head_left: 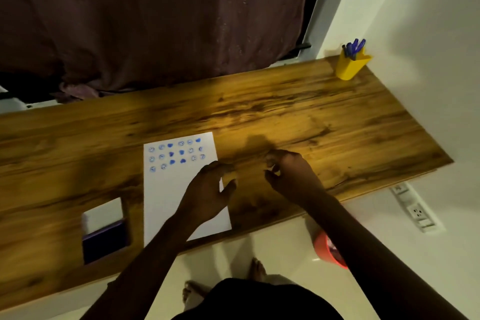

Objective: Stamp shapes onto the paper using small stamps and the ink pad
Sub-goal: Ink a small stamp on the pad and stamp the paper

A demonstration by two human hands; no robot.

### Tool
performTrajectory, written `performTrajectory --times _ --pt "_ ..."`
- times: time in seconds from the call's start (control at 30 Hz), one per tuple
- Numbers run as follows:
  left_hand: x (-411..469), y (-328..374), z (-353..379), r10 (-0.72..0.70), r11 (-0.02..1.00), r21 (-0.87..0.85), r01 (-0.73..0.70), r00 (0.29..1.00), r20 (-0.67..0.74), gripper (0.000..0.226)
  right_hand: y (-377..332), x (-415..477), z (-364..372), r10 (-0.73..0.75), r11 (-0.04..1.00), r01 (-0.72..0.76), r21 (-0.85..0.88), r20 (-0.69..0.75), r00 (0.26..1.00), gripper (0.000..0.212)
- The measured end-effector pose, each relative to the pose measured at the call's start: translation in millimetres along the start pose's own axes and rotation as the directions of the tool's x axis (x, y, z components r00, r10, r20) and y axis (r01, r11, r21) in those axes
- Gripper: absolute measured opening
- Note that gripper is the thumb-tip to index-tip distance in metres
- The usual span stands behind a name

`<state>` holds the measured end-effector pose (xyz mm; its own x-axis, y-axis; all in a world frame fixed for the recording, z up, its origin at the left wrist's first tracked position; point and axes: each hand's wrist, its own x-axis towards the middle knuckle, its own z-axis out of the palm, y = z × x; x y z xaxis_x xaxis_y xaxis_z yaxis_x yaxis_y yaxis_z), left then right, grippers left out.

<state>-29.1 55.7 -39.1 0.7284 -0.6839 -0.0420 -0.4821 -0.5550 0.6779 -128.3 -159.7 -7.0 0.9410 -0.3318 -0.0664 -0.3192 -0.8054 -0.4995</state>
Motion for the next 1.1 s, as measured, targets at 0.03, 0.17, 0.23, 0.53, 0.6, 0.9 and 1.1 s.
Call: performTrajectory --times 0.03,0.17,0.23,0.53,0.6,0.9,1.1 --pt "3 6 6 -0.015 1.0 -0.021 0.015 1.0 0.011 0.04 13 3 -5 0.007 0.996 -0.004 -0.087 0.024 1.0 0.033" --pt "8 23 28 -0.051 0.998 -0.035 0.051 0.999 0.021 0.038 51 15 -15 -0.031 0.95 0.035 -0.309 0.016 0.999 0.04" --pt "7 27 35 -0.054 0.998 -0.044 0.055 0.998 0.021 0.038 62 22 -15 -0.072 0.926 0.075 -0.369 0.021 0.997 0.036" --pt "-10 24 37 -0.155 0.976 -0.157 0.15 0.988 -0.025 0.04 76 45 -9 -0.174 0.815 0.238 -0.528 0.168 0.97 0.023" --pt "-13 20 33 -0.167 0.967 -0.203 0.153 0.985 -0.054 0.036 68 46 -9 -0.18 0.857 0.223 -0.464 0.137 0.974 0.025" --pt "-27 2 5 -0.284 0.814 -0.56 0.155 0.947 -0.151 0.039 -25 31 13 -0.022 0.827 -0.121 0.549 0.248 0.969 0.019" --pt "-58 -21 -27 -0.321 0.692 -0.72 0.048 0.915 -0.247 0.046 -87 17 38 -0.021 0.612 -0.343 0.713 0.448 0.894 0.023"
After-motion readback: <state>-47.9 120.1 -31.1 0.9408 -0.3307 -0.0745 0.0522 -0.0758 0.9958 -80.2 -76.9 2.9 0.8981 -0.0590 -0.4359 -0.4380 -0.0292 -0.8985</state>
